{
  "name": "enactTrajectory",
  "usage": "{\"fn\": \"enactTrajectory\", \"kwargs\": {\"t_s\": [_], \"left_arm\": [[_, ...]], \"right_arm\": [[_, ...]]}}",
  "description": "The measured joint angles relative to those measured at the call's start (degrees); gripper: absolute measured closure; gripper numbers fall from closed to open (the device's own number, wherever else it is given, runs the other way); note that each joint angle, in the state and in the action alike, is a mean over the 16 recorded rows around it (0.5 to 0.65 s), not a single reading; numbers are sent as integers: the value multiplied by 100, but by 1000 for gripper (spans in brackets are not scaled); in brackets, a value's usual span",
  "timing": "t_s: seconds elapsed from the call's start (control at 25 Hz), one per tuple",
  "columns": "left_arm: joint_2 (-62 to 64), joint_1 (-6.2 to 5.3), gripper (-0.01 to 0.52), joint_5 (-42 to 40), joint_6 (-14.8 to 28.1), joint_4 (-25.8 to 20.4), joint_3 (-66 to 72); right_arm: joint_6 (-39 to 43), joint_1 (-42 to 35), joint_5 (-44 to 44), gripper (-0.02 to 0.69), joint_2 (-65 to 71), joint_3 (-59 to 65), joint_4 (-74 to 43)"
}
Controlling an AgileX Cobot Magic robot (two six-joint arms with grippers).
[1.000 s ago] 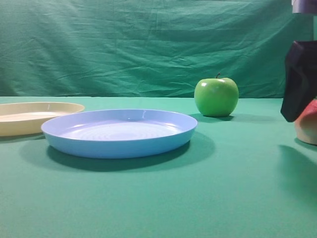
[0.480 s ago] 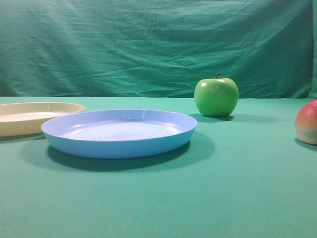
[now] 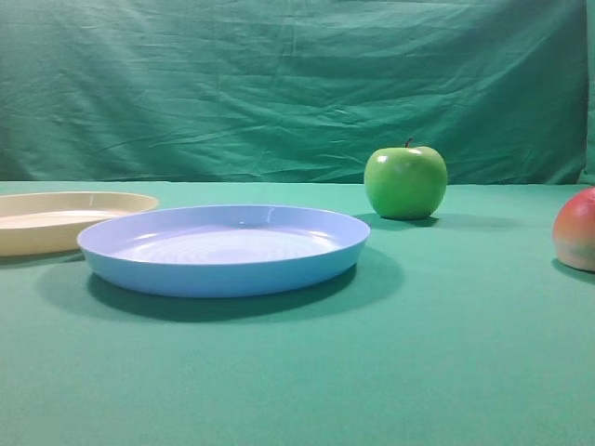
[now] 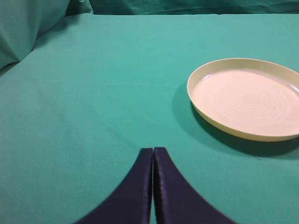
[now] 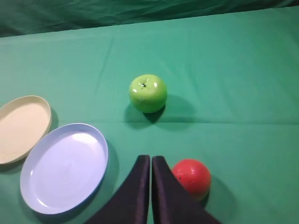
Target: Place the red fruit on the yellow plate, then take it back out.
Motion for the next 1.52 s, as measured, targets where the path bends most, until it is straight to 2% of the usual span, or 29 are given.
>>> {"fn": "enactTrajectory", "kwargs": {"t_s": [0.28, 0.56, 1.04, 1.52], "left_arm": [[0, 0, 514, 0, 0, 0, 0], [0, 0, 514, 0, 0, 0, 0], [0, 0, 514, 0, 0, 0, 0], [0, 0, 514, 0, 0, 0, 0]], "right_arm": [[-577, -196, -36, 665, -440, 81, 188], [-981, -672, -613, 665, -1179, 630, 212], [-1025, -1441, -2306, 665, -2749, 2672, 258], [-1027, -1589, -3055, 665, -3719, 4515, 259]]}}
